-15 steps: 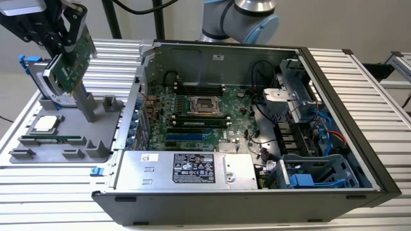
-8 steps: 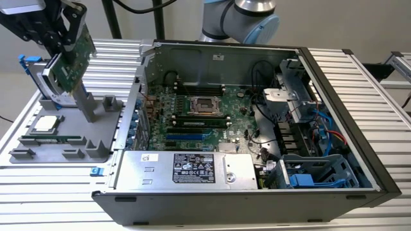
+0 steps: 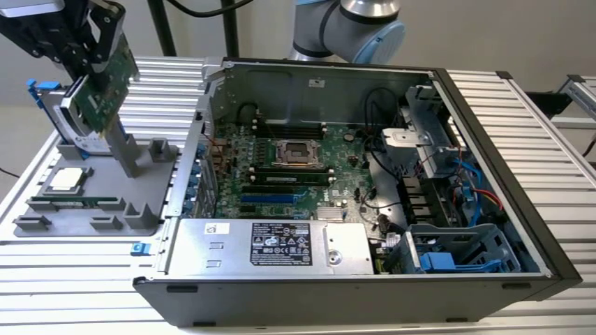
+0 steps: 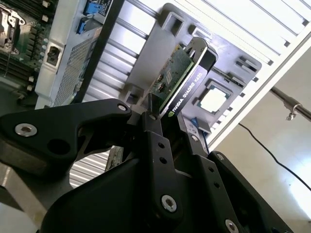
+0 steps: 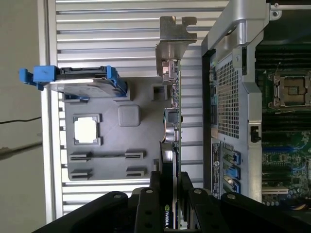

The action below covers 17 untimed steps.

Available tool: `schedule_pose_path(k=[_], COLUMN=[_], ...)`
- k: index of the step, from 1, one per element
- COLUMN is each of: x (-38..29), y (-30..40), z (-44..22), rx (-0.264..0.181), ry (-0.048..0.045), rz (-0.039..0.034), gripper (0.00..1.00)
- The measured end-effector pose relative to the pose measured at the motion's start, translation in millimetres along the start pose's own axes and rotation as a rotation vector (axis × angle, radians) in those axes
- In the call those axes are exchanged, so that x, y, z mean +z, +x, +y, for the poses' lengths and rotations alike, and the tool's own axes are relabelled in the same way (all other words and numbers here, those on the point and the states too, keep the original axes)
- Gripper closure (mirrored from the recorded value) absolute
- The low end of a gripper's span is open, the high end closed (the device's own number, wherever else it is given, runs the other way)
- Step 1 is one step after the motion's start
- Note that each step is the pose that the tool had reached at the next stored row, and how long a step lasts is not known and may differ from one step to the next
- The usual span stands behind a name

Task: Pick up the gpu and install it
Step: 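Pick up the gpu and move the gpu toward the slot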

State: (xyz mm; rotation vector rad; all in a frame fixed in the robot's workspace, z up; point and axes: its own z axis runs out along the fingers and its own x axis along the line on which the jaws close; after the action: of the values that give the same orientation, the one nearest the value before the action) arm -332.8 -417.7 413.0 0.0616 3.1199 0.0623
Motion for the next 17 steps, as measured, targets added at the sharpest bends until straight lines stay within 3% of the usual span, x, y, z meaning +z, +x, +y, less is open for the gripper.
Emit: schedule_pose_path(k=[7, 17], x=[-0.2, 0.0], y=[-0.1, -7.2], z=[0.1, 0.3], rx=[0.0, 0.004], ry=[0.0, 0.0001], rz=[0.0001, 0.002], gripper=[1.0, 1.0])
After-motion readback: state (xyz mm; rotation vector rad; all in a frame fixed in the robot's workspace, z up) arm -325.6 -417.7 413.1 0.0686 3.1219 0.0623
